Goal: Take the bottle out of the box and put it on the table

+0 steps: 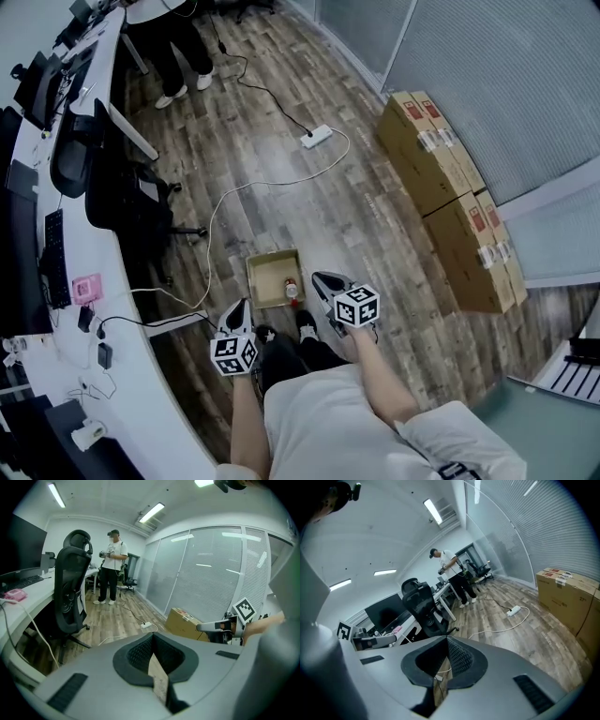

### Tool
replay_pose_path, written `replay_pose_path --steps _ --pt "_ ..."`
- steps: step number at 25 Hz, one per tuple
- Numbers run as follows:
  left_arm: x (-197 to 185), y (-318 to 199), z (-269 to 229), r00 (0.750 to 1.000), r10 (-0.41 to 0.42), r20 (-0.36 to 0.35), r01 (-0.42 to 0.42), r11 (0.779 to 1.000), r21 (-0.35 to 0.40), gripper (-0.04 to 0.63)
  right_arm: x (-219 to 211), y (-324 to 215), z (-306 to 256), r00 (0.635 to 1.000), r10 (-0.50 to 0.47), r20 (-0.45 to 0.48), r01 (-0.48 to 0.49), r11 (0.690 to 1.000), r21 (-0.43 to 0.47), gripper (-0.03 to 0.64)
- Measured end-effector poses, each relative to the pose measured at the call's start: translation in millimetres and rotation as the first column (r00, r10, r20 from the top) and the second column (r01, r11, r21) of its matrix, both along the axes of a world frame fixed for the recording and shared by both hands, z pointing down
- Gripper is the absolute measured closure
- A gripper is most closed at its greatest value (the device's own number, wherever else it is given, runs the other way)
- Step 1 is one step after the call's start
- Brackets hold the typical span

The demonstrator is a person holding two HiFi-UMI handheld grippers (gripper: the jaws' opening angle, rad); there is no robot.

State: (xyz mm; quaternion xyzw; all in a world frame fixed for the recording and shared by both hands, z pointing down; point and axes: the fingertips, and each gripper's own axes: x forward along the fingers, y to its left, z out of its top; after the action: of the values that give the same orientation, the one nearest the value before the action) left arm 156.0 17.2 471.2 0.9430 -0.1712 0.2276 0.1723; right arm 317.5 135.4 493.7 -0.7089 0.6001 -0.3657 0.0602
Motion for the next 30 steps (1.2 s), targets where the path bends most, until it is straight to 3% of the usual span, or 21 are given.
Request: replay_pose_path --steps 8,12,18,24,30 --pt "-17.9 -20.2 59.1 1.000 0.016 0.023 -0.014 0.996 -0.089 0.581 -19.7 -14.0 62.6 0.991 -0.135 -0.014 0.131 0.981 -0.140 0.577" --pt "-23.0 -16.6 104.4 0.999 0.039 0.027 -0.034 0.990 -0.137 0.581 -21.8 -11.2 101.4 0.989 -0.151 -0.001 0.147 0.967 -0.208 0.578" --pt "-39.1 -26.8 161.1 0.999 0.032 0.027 -0.027 0.985 -0.168 0.581 -30.4 -12.7 163.2 0.971 -0.215 -0.102 0.162 0.911 -0.380 0.578" --pt "-57.9 -25.3 210.1 0.998 0.002 0.056 0.011 0.976 -0.216 0.581 -56.0 -23.8 211.6 0.967 -0.237 -0.092 0.180 0.893 -0.413 0.577" --pt "-53.5 -26.2 261.8 0.995 0.064 0.077 -0.045 0.975 -0.219 0.581 -73.9 -35.2 281.5 0.965 -0.241 -0.102 0.171 0.877 -0.449 0.577"
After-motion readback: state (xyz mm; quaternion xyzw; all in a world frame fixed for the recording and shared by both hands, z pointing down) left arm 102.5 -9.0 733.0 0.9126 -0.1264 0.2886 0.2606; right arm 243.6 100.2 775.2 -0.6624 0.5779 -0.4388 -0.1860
